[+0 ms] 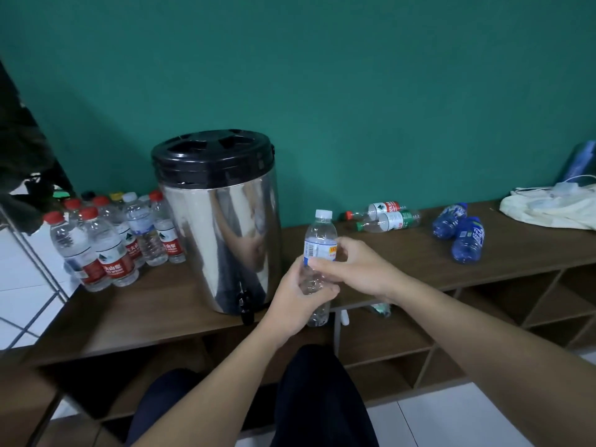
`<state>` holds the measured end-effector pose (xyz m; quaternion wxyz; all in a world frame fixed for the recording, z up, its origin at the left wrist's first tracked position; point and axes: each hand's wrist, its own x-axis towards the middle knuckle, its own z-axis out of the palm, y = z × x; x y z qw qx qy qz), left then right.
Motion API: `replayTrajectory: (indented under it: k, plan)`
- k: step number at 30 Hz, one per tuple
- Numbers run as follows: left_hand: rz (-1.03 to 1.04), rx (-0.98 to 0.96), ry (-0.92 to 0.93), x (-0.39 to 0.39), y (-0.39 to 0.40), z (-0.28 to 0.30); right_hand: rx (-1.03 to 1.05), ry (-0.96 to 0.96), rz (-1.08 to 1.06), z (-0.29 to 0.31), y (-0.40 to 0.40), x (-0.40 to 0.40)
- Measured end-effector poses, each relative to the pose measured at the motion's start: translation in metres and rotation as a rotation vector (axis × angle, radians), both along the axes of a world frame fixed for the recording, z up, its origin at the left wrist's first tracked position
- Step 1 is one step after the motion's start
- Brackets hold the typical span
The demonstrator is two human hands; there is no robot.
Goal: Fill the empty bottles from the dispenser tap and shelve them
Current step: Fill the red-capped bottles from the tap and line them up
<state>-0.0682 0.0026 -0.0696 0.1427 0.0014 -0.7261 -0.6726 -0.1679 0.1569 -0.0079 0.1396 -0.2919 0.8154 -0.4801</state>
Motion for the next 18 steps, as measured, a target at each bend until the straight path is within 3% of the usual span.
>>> replayTrajectory:
  k: [4,8,11,14,18]
  plan:
    - [0.045,-0.074,0.017,0.021,-0.005,-0.009,0.165,0.408,-0.147,0.031,-0.009,0.002]
    - [0.091,-0.123,0.045,0.045,-0.008,-0.019,0.390,0.672,-0.129,0.044,-0.023,0.007]
    - [0.139,-0.171,0.035,0.060,-0.011,-0.028,0.530,0.706,-0.123,0.045,-0.034,0.011]
    - [0.158,-0.209,0.036,0.069,-0.015,-0.035,0.523,0.664,-0.080,0.042,-0.044,0.013]
    - [0.103,-0.137,0.033,0.074,-0.021,-0.048,0.596,0.674,0.132,0.042,-0.041,0.021]
